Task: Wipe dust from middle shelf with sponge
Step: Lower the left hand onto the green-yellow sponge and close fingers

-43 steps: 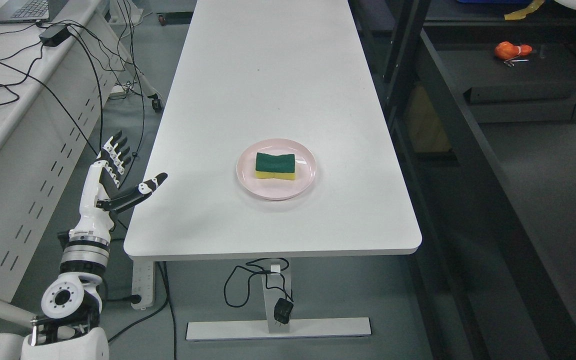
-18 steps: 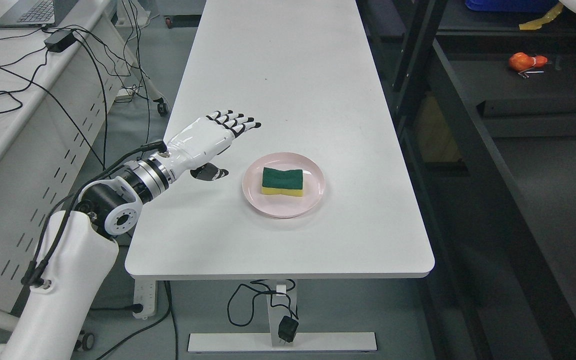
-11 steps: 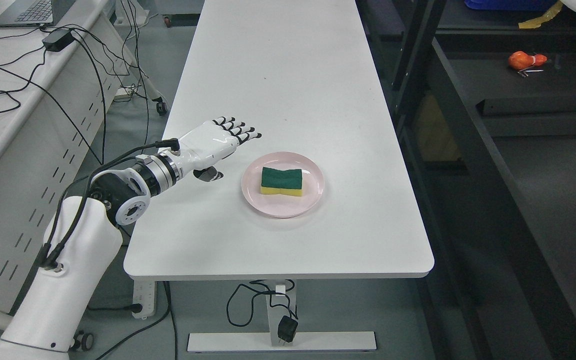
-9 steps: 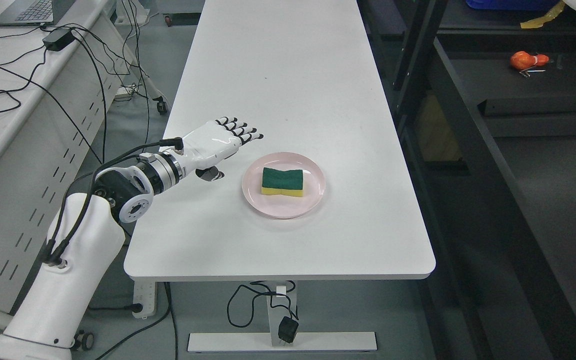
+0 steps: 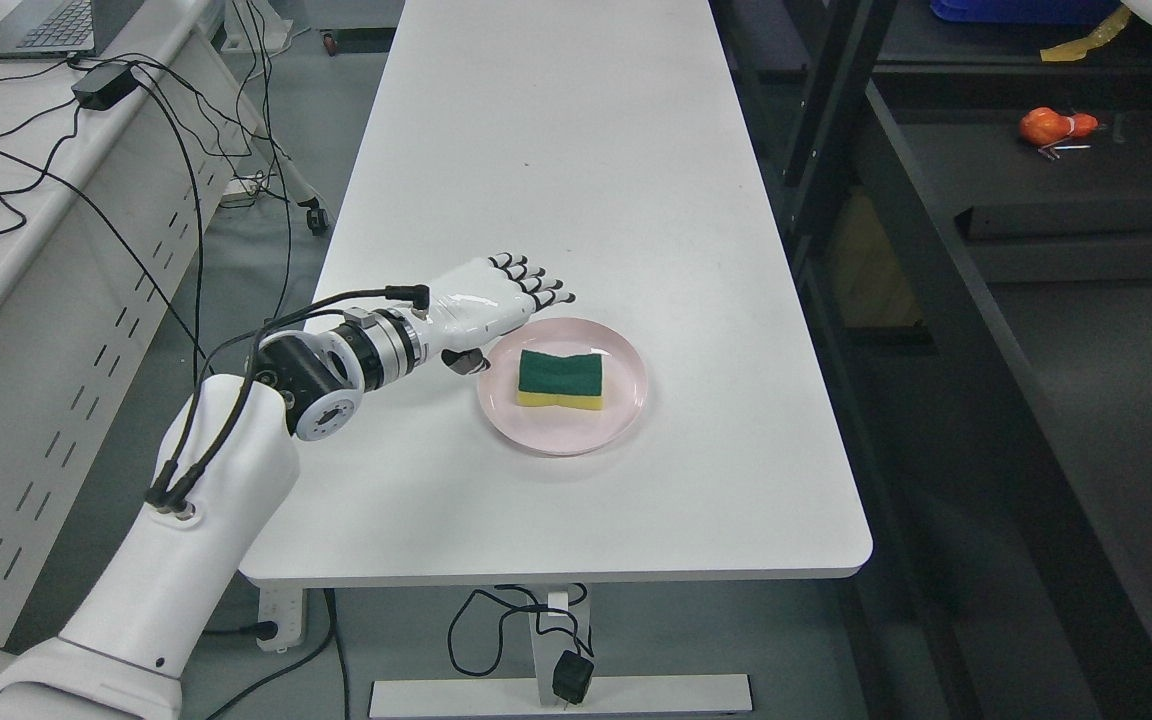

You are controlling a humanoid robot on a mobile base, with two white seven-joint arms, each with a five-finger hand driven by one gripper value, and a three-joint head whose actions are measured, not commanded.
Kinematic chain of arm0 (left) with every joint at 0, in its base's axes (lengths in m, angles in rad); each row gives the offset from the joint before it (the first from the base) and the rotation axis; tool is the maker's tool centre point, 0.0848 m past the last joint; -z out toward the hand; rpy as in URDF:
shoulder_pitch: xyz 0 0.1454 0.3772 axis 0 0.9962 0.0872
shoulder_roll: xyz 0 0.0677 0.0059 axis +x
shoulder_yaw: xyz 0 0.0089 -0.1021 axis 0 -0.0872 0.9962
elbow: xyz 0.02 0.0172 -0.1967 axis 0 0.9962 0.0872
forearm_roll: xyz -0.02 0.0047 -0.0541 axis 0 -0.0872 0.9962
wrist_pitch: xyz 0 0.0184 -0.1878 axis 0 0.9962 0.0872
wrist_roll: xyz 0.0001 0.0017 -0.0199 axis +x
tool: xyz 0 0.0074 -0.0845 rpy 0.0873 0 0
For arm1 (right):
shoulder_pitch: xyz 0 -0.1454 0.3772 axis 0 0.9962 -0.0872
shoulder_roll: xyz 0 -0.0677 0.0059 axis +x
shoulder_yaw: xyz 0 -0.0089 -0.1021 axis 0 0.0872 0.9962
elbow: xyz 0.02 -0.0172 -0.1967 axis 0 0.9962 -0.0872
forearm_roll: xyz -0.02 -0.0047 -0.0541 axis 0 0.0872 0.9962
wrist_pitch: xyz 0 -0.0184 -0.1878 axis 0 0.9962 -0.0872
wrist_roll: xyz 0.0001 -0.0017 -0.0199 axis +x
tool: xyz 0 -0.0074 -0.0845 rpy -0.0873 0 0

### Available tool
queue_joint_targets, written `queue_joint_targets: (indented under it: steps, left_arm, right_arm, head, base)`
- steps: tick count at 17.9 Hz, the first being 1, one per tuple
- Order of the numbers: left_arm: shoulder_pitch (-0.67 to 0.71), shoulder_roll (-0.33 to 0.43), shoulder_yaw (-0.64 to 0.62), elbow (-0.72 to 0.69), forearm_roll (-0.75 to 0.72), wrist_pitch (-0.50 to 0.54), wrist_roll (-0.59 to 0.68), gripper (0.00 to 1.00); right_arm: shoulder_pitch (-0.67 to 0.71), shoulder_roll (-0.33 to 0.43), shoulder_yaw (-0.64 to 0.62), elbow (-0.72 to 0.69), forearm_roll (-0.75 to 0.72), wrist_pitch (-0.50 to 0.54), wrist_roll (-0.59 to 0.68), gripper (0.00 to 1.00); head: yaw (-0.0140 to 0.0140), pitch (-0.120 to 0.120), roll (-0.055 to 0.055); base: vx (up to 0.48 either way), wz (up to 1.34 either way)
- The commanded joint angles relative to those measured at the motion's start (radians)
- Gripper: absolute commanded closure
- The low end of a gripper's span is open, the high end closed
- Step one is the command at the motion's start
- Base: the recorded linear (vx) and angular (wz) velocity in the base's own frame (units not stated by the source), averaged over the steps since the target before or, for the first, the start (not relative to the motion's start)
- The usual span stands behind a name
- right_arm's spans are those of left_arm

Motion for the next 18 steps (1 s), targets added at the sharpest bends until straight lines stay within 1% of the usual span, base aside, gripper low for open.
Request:
queue_joint_targets:
  steps: [1,4,8,10,12,15,18]
  left_arm:
    - [0.004,-0.074,-0.098,0.04,-0.006,-0.008,-0.006,0.03]
    - [0.039,-0.074,-0.1,0.035,-0.007,-0.007,-0.006,0.03]
    - [0.044,-0.063,-0.081,0.037,-0.007,0.004,-0.024,0.05]
    - [0.047,-0.062,-0.051,0.037,-0.006,0.005,-0.026,0.1]
    - [0.049,-0.062,-0.022,0.035,-0.006,0.005,-0.03,0.19]
    - [0.05,-0.063,0.046,0.026,0.0,0.005,-0.073,0.32]
    - [0.052,-0.066,0.129,0.028,0.008,-0.004,-0.101,0.39]
  right_arm:
    - [0.0,-0.017,0.0,-0.017,0.0,0.001,0.001,0.0]
    - [0.0,-0.017,0.001,-0.017,0.0,0.001,0.001,0.0]
    - [0.0,-0.017,0.0,-0.017,0.0,0.001,0.001,0.0]
    - [0.0,-0.017,0.0,-0.017,0.0,0.001,0.001,0.0]
    - [0.0,-0.017,0.0,-0.017,0.0,0.001,0.001,0.0]
    - [0.0,-0.017,0.0,-0.017,0.0,0.001,0.001,0.0]
    - [0.0,-0.017,0.0,-0.017,0.0,0.001,0.001,0.0]
  head:
    - [0.0,0.0,0.0]
    - [0.0,0.0,0.0]
    - [0.0,0.0,0.0]
    - [0.0,0.0,0.0]
    - [0.0,0.0,0.0]
    - [0.0,0.0,0.0]
    - [0.0,0.0,0.0]
  base:
    - [0.011,-0.15]
    - [0.005,-0.09]
    - [-0.002,0.05]
    - [0.005,0.05]
    - [0.005,0.01]
    - [-0.001,0.0]
    - [0.0,0.0]
